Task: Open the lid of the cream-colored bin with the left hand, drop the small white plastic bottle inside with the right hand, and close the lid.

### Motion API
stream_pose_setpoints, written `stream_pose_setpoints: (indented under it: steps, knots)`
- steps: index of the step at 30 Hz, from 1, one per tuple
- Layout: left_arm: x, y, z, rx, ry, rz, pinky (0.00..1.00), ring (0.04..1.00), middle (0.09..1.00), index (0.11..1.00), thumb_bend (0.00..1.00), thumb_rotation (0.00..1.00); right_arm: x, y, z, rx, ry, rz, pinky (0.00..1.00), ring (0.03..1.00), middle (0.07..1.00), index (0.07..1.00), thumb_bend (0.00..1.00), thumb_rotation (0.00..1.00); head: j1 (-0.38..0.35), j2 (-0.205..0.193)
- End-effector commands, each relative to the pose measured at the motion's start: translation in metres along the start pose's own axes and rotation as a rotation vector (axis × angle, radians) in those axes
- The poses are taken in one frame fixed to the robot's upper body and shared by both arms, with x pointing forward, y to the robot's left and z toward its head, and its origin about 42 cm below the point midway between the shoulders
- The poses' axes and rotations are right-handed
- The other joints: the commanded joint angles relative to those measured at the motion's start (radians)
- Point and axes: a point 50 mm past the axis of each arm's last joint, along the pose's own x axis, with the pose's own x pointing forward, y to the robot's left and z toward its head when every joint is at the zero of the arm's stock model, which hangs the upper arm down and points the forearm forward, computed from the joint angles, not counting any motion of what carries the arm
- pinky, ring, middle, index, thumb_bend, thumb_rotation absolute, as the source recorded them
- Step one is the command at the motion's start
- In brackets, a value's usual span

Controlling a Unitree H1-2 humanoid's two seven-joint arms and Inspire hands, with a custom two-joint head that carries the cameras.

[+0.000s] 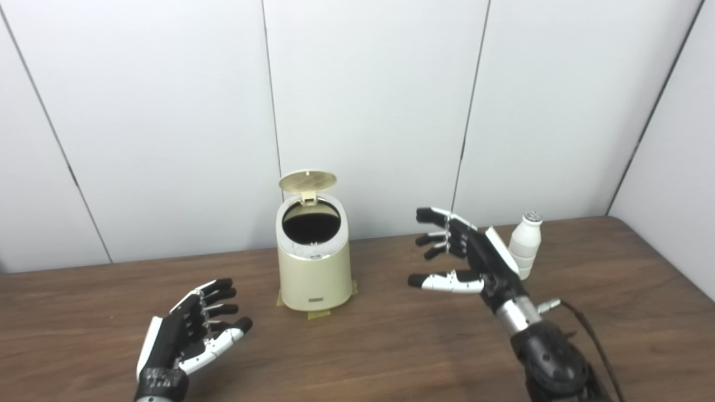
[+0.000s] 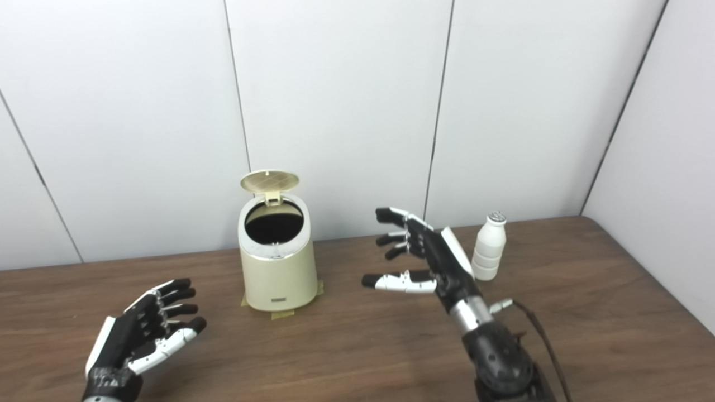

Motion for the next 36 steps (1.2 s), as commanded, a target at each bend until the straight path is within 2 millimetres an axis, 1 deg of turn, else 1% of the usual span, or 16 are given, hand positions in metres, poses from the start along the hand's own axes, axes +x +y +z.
stream_pose_setpoints:
  steps: [1, 3, 4, 6, 9, 11, 13, 15, 17, 24, 25, 28, 29, 31, 35, 36]
  knots:
    - [0.015, 0.004, 0.017, 0.014, -0.091, -0.032, 0.55, 0.684, 0.761, 0.784, 0.70, 0.11, 0.023, -0.012, 0.040, -0.062, -0.114, -0.013, 0.48, 0.660, 0.830, 0.802, 0.79, 0.16, -0.020, -0.012]
    - [0.016, 0.008, 0.015, 0.023, -0.084, -0.055, 0.57, 0.699, 0.781, 0.803, 0.66, 0.06, 0.029, -0.020, 0.053, -0.101, -0.112, -0.029, 0.50, 0.667, 0.816, 0.791, 0.80, 0.13, -0.037, -0.022]
    - [0.016, 0.009, 0.014, 0.028, -0.075, -0.062, 0.57, 0.703, 0.786, 0.808, 0.66, 0.05, 0.033, -0.028, 0.059, -0.127, -0.115, -0.060, 0.51, 0.669, 0.812, 0.788, 0.80, 0.12, -0.047, -0.028]
    - [0.016, 0.010, 0.014, 0.017, -0.057, -0.062, 0.58, 0.713, 0.796, 0.812, 0.65, 0.01, 0.039, -0.045, 0.060, -0.154, -0.113, -0.111, 0.53, 0.705, 0.824, 0.846, 0.81, 0.15, -0.058, -0.033]
    - [0.016, 0.011, 0.016, 0.016, -0.049, -0.064, 0.59, 0.716, 0.803, 0.818, 0.63, 0.00, 0.047, -0.074, 0.048, -0.213, -0.117, -0.187, 0.56, 0.734, 0.860, 0.911, 0.83, 0.21, -0.065, -0.036]
    - [0.015, 0.013, 0.018, 0.014, -0.050, -0.067, 0.59, 0.724, 0.809, 0.823, 0.63, 0.00, 0.052, -0.095, 0.043, -0.269, -0.113, -0.238, 0.60, 0.773, 0.888, 0.947, 0.84, 0.25, -0.067, -0.036]
    - [0.015, 0.015, 0.019, 0.016, -0.054, -0.070, 0.59, 0.735, 0.815, 0.827, 0.62, 0.00, 0.054, -0.111, 0.042, -0.322, -0.093, -0.291, 0.69, 0.830, 0.906, 0.963, 0.82, 0.23, -0.067, -0.036]
    - [0.015, 0.016, 0.020, 0.025, -0.055, -0.069, 0.60, 0.738, 0.817, 0.834, 0.61, 0.00, 0.054, -0.121, 0.039, -0.344, -0.076, -0.313, 0.78, 0.876, 0.918, 0.966, 0.82, 0.24, -0.067, -0.036]
    - [0.015, 0.018, 0.021, 0.028, -0.061, -0.070, 0.60, 0.738, 0.817, 0.838, 0.61, 0.00, 0.052, -0.130, 0.032, -0.339, -0.031, -0.316, 0.82, 0.896, 0.924, 0.963, 0.82, 0.22, -0.077, -0.038]
    - [0.015, 0.026, 0.024, 0.029, -0.058, -0.041, 0.59, 0.738, 0.813, 0.840, 0.59, 0.00, 0.048, -0.144, 0.005, -0.268, 0.115, -0.306, 0.82, 0.912, 0.943, 0.951, 0.83, 0.18, -0.088, -0.041]
    - [0.015, 0.026, 0.024, 0.024, -0.056, -0.040, 0.60, 0.746, 0.817, 0.841, 0.59, 0.00, 0.048, -0.146, 0.000, -0.253, 0.140, -0.308, 0.83, 0.926, 0.954, 0.952, 0.83, 0.17, -0.090, -0.040]
    - [0.014, 0.028, 0.025, -0.009, -0.048, -0.036, 0.62, 0.761, 0.824, 0.843, 0.59, 0.00, 0.046, -0.149, -0.012, -0.215, 0.204, -0.301, 0.88, 0.951, 0.966, 0.952, 0.83, 0.19, -0.092, -0.036]
    - [0.014, 0.029, 0.025, -0.029, -0.043, -0.034, 0.64, 0.777, 0.831, 0.844, 0.59, 0.00, 0.044, -0.150, -0.016, -0.208, 0.219, -0.293, 0.89, 0.956, 0.968, 0.951, 0.84, 0.21, -0.091, -0.035]
    - [0.014, 0.030, 0.026, -0.045, -0.037, -0.031, 0.66, 0.789, 0.841, 0.850, 0.58, 0.00, 0.043, -0.151, -0.022, -0.189, 0.243, -0.276, 0.88, 0.961, 0.974, 0.954, 0.84, 0.22, -0.091, -0.035]
    - [0.014, 0.032, 0.026, -0.038, -0.036, -0.030, 0.66, 0.789, 0.838, 0.852, 0.59, 0.00, 0.039, -0.153, -0.033, -0.149, 0.295, -0.231, 0.86, 0.968, 0.994, 0.978, 0.89, 0.24, -0.094, -0.034]
    - [0.014, 0.032, 0.026, -0.038, -0.038, -0.032, 0.65, 0.786, 0.834, 0.849, 0.59, 0.00, 0.038, -0.153, -0.036, -0.146, 0.308, -0.220, 0.86, 0.968, 0.997, 0.985, 0.88, 0.23, -0.094, -0.034]
